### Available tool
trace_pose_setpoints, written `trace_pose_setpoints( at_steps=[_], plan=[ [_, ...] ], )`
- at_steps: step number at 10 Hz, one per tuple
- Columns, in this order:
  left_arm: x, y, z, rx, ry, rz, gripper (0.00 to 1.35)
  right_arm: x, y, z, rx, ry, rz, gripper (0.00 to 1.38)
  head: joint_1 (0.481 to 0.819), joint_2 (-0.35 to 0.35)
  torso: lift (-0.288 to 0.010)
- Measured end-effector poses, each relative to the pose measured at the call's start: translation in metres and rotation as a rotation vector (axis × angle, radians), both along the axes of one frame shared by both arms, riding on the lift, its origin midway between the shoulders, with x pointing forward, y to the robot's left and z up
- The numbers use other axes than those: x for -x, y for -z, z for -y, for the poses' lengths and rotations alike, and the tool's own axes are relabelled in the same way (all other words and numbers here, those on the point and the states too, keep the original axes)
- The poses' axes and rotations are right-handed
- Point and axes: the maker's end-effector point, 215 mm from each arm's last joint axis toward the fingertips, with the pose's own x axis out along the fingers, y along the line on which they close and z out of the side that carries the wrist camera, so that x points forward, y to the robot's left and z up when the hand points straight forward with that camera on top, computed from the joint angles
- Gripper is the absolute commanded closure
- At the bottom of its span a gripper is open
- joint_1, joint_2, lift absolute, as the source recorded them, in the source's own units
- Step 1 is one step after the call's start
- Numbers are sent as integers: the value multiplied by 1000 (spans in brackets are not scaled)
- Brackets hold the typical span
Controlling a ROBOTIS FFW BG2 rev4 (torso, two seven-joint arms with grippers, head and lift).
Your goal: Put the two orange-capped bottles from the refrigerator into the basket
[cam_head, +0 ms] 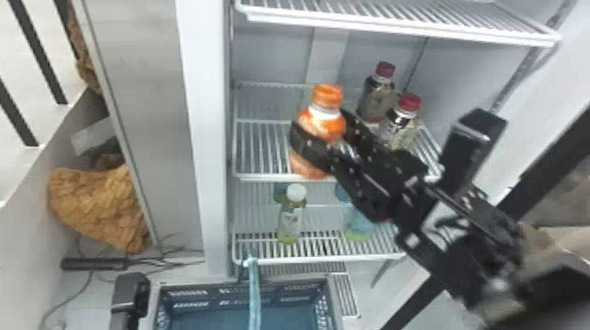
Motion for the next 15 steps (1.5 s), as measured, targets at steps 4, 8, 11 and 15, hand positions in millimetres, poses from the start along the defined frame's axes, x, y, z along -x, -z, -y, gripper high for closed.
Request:
trace_pose_setpoints(
  at_steps=[4,8,11,15],
  plan=[
    [-1,1,-1,0,-6,-1,1204,86,22,7,49,-19,-214,1042,695,-234,-40],
    [0,1,-1,0,-6,-3,1204,121,64,31,115,26,-411,1041,695,-302,-40],
    [0,1,-1,-1,-6,-1,1204,146,97,33,139,15,-575,1041,695,-322,-40],
    [0,1,-1,0,-4,-1,1204,161,143,27,131,-31,-743,1041,695,-332,-40]
  ],
)
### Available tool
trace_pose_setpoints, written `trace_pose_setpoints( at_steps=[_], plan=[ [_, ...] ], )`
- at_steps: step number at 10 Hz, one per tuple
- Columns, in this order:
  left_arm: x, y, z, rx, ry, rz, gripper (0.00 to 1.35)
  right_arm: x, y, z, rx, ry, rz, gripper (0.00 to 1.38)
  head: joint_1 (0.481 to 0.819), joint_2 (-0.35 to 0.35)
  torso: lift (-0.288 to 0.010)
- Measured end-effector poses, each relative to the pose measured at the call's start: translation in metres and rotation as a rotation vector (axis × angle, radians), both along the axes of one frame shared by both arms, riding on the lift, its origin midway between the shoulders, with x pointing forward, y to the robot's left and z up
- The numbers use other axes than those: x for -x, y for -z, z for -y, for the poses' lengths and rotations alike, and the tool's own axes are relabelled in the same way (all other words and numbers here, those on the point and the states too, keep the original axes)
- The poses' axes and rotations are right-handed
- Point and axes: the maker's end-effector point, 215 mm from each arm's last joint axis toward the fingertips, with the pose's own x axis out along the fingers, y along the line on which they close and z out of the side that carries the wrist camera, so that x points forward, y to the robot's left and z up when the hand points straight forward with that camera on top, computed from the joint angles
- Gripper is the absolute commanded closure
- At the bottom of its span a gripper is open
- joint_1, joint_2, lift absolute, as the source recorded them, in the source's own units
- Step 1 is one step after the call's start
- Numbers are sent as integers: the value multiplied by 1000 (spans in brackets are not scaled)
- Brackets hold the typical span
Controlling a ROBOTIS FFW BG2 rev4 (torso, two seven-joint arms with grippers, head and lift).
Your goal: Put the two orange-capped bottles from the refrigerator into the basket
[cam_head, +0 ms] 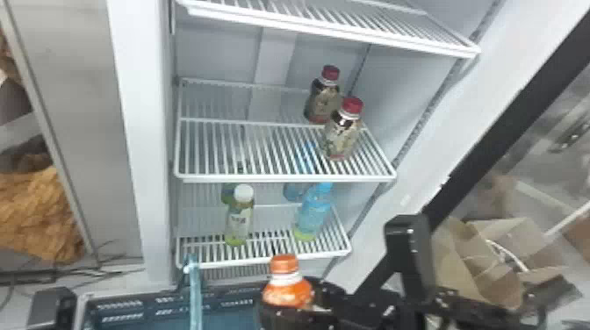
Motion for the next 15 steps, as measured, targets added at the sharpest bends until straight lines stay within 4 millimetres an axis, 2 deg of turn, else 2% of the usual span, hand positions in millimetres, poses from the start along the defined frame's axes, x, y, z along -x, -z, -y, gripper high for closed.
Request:
trace_pose_setpoints(
  at_steps=[3,4,5,6,8,10,13,15],
  plan=[
    [0,0,0,0,0,0,1204,-3,32,-19,-64,-50,-81,1041,695,-287,-40],
    [0,0,0,0,0,0,1204,-6,40,-24,-78,-62,-96,852,695,-272,-40],
    [0,0,0,0,0,0,1204,-8,48,-30,-92,-77,-111,383,695,-264,-40],
    [0,0,0,0,0,1,1204,-9,51,-33,-102,-87,-119,32,695,-252,-40],
    [0,0,0,0,0,0,1204,-8,52,-33,-108,-96,-124,93,695,-250,-40],
    [0,0,0,-1,1,1,1204,-14,47,-30,-116,-98,-100,82,695,-255,-40],
    [-1,-1,1,-1,2,3,1204,-49,8,-30,-148,-83,131,82,695,-238,-40],
    [-1,0,1,-4,2,4,1204,-75,-33,-16,-154,-6,352,84,695,-245,-40]
  ],
)
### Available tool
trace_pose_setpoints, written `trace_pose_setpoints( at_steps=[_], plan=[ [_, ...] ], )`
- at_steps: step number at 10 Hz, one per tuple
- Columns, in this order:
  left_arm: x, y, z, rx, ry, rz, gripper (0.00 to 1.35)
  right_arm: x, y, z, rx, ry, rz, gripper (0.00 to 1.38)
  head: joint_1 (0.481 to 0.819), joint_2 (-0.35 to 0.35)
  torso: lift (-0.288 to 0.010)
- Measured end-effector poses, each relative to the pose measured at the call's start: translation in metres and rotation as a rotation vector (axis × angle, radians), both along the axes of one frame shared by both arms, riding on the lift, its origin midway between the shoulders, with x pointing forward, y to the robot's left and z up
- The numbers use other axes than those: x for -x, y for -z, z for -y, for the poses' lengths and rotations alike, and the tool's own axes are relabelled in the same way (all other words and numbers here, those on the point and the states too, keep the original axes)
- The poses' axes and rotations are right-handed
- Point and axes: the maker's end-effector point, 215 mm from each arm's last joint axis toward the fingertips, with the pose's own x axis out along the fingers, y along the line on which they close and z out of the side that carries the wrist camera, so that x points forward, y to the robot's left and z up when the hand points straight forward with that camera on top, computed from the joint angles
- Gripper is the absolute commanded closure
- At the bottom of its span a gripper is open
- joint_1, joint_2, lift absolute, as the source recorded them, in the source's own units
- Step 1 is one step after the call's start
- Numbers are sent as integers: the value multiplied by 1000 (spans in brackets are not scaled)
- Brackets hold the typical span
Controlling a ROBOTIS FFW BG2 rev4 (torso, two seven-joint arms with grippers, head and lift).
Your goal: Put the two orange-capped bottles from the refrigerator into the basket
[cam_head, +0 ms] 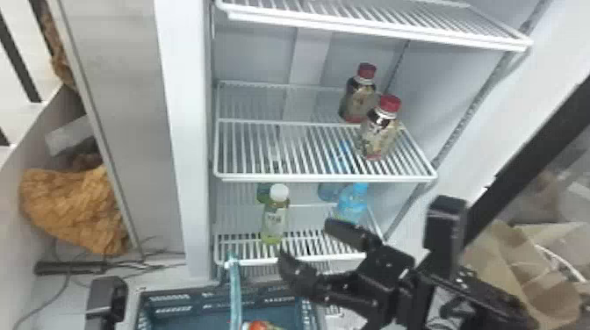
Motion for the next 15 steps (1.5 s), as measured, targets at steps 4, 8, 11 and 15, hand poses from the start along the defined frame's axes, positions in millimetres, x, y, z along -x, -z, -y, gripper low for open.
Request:
trace_pose_setpoints(
  at_steps=[4,8,11,15],
  plan=[
    [0,1,-1,0,-3,-2,1204,-13,-42,70,23,307,238,84,695,-350,-40],
    [1,1,1,1,0,-2,1204,-8,-36,109,29,481,313,93,695,-350,-40],
    [1,1,1,1,0,-3,1204,-1,-45,120,20,573,380,91,695,-350,-40],
    [1,0,1,2,-1,-1,1204,4,-44,127,5,606,402,90,695,-350,-40]
  ],
)
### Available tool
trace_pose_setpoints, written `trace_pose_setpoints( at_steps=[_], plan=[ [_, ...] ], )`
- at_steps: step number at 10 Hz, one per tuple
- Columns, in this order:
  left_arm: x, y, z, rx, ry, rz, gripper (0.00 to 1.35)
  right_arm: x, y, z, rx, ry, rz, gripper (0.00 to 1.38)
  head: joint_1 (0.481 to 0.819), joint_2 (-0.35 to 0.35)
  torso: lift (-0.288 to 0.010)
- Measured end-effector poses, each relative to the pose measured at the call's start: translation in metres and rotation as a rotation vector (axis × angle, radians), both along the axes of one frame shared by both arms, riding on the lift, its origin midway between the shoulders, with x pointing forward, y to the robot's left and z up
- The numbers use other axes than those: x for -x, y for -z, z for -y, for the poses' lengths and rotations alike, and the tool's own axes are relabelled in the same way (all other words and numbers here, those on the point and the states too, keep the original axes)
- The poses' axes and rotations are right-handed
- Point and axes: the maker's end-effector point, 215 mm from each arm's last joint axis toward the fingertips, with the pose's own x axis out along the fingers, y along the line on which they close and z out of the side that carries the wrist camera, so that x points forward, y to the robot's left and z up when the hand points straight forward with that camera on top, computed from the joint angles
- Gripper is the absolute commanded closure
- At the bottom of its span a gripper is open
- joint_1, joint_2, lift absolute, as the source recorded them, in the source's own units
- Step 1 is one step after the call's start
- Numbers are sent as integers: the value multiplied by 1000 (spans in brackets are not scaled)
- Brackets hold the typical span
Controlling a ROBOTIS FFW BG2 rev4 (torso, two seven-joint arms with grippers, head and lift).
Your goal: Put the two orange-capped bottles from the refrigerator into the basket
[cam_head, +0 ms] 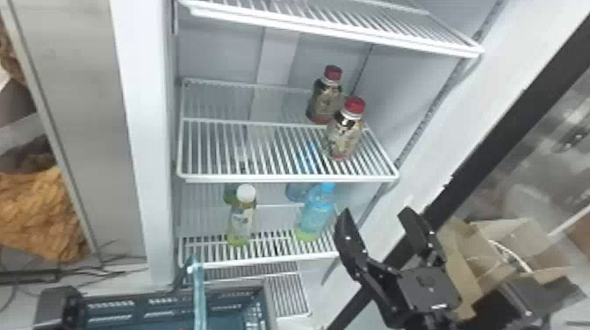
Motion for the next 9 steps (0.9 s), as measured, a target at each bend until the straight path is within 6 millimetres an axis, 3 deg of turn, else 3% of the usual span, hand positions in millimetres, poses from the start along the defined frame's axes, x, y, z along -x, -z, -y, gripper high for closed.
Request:
trace_pose_setpoints(
  at_steps=[9],
  plan=[
    [0,-1,0,5,-1,0,1204,-1,-1,-4,-9,-14,11,90,695,-350,-40]
  ],
)
